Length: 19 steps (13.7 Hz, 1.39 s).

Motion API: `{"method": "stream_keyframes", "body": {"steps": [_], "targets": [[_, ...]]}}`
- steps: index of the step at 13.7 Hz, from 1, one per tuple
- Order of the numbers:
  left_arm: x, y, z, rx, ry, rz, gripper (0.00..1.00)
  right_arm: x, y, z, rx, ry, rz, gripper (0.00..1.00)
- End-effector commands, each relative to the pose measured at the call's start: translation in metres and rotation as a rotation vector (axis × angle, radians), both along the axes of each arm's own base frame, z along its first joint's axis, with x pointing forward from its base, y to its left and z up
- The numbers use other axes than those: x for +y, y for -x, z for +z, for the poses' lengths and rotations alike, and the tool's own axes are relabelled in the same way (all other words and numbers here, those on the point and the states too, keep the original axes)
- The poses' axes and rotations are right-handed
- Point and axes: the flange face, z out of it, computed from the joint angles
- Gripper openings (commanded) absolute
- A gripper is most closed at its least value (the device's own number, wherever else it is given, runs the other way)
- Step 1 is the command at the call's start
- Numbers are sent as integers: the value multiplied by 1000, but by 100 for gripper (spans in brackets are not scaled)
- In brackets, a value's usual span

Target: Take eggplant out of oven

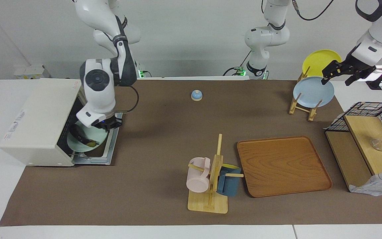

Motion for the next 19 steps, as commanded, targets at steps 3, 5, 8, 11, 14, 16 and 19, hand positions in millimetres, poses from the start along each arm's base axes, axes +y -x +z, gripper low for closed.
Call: {"method": "stream_keyframes", "body": {"steps": [3,5,8,11,14,16,19], "targets": [[19,5,-2,-47,-21,40,100,175,-26,14,7,-13,-136,0],[21,3,-1,-65,-27,136,100,241,-19,-8,-22,-33,-168,0],[8,-1,-5,-74,-37,246,100,329,-12,-71,-102,-135,-270,0],[-17,-1,-36,-70,-35,201,100,360,2,-79,-132,-189,-302,13],[-23,0,-65,-81,-36,200,100,341,-13,-25,-177,-243,-320,53],[-56,-5,-108,-101,-30,150,100,276,-42,26,-198,-262,-298,54],[-186,-13,-194,-113,-26,186,100,125,-34,10,-72,-172,-188,27]]}}
